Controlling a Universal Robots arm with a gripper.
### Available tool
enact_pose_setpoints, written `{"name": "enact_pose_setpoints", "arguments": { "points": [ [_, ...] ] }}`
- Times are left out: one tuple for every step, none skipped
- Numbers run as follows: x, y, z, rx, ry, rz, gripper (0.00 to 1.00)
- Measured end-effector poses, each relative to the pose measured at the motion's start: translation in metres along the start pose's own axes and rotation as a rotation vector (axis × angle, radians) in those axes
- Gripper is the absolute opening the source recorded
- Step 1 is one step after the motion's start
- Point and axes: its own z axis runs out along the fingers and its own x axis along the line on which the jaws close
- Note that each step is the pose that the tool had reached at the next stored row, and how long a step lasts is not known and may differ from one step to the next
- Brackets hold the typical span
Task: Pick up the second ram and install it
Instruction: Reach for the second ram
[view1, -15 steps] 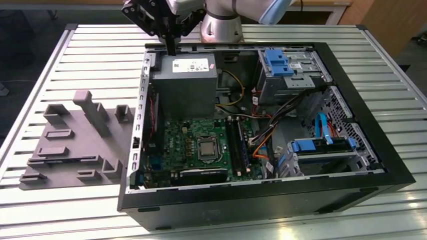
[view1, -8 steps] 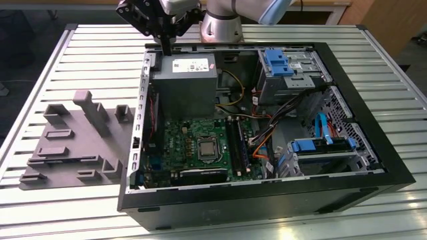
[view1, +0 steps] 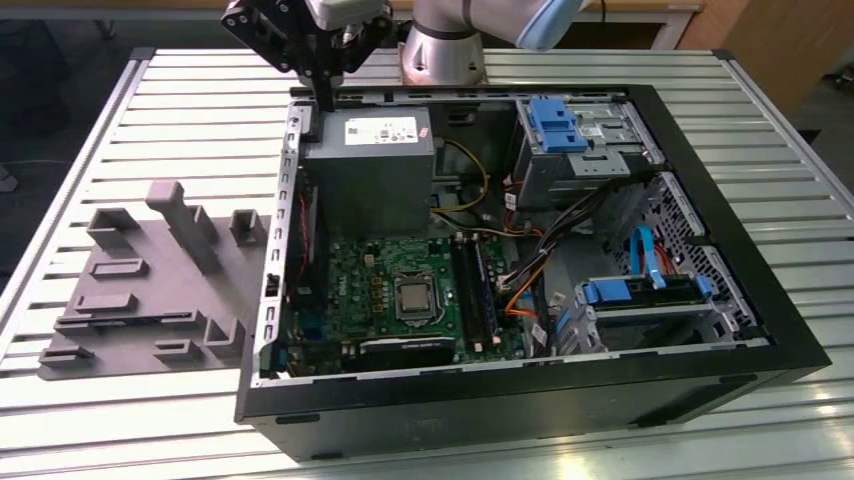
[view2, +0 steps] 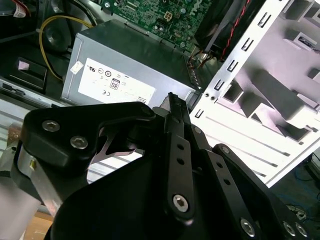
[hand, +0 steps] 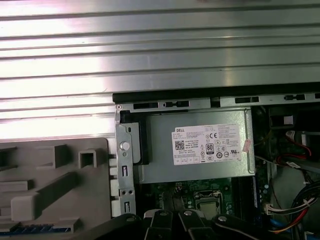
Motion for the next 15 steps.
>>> {"name": "enact_pose_setpoints", "arguments": {
  "points": [
    [0.0010, -0.0001, 0.0000, 0.0000, 0.0000, 0.000, 0.11],
    [0.0020, -0.0001, -0.0001, 0.0000, 0.0000, 0.000, 0.11],
    [0.0030, -0.0002, -0.0001, 0.0000, 0.0000, 0.000, 0.11],
    [0.0039, -0.0003, -0.0001, 0.0000, 0.0000, 0.000, 0.11],
    [0.0047, -0.0003, -0.0001, 0.0000, 0.0000, 0.000, 0.11],
    [0.0056, -0.0004, -0.0002, 0.0001, 0.0001, 0.000, 0.11],
    [0.0068, -0.0005, -0.0002, 0.0000, 0.0000, 0.000, 0.11],
    [0.0078, -0.0006, -0.0002, 0.0000, 0.0000, 0.000, 0.11],
    [0.0086, -0.0007, -0.0003, 0.0000, 0.0000, 0.000, 0.11],
    [0.0091, -0.0007, -0.0002, -0.0001, 0.0000, 0.000, 0.11],
    [0.0097, -0.0007, -0.0003, 0.0000, 0.0000, 0.000, 0.11],
    [0.0104, -0.0008, -0.0003, 0.0000, 0.0001, 0.000, 0.11],
    [0.0112, -0.0008, -0.0003, 0.0000, 0.0000, 0.000, 0.11],
    [0.0119, -0.0009, -0.0004, 0.0000, 0.0000, 0.000, 0.11],
    [0.0125, -0.0009, -0.0003, 0.0000, 0.0000, 0.000, 0.11]
  ]
}}
